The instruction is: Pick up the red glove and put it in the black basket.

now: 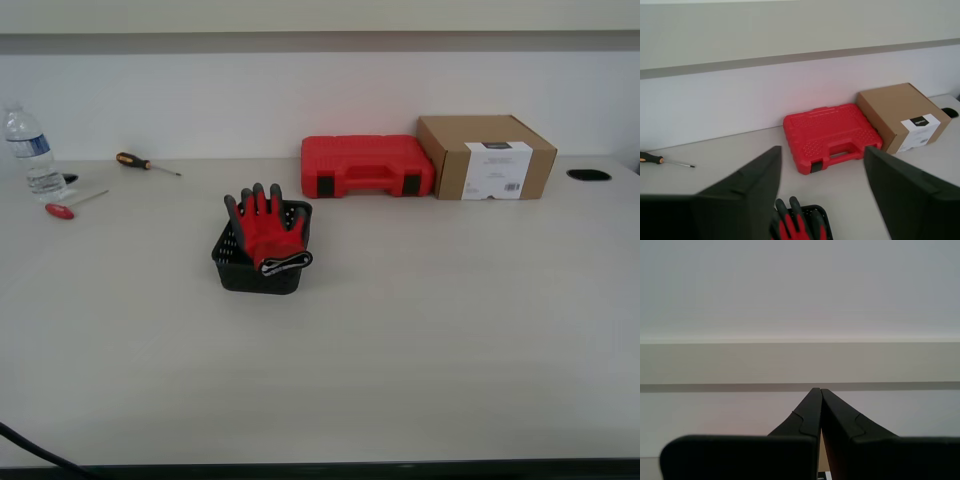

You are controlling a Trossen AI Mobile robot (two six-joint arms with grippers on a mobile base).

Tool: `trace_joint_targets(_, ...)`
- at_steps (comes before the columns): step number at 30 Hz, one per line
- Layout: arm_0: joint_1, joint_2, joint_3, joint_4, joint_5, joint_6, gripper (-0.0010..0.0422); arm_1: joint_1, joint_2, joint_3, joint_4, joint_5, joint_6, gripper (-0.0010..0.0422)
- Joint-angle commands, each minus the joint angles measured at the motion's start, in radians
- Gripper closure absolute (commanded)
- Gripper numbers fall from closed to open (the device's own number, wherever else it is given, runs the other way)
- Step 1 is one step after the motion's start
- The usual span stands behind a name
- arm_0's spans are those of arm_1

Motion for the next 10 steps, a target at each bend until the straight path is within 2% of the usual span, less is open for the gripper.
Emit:
trace_joint_targets(1, 0.000, 0.000, 0.002, 0.003, 0.000, 0.003, 0.0412, 0.000, 0.001, 0.001, 0.001, -0.001, -0.001, 0.0021)
trace_joint_targets(2, 0.000, 0.000, 0.002, 0.003, 0.000, 0.003, 0.0412, 0.000, 0.001, 0.001, 0.001, -0.001, 0.007, -0.0001)
trace_joint_targets(5, 0.000, 0.000, 0.002, 0.003, 0.000, 0.003, 0.0412, 0.000, 0.001, 0.001, 0.001, -0.001, 0.010, 0.0142)
trace_joint_targets(9, 0.000, 0.000, 0.002, 0.003, 0.000, 0.003, 0.0412, 0.000, 0.001, 0.001, 0.001, -0.001, 0.010, 0.0364)
trace_joint_targets(10, 0.000, 0.000, 0.002, 0.003, 0.000, 0.003, 0.0412, 0.000, 0.001, 0.001, 0.001, -0.001, 0.010, 0.0408)
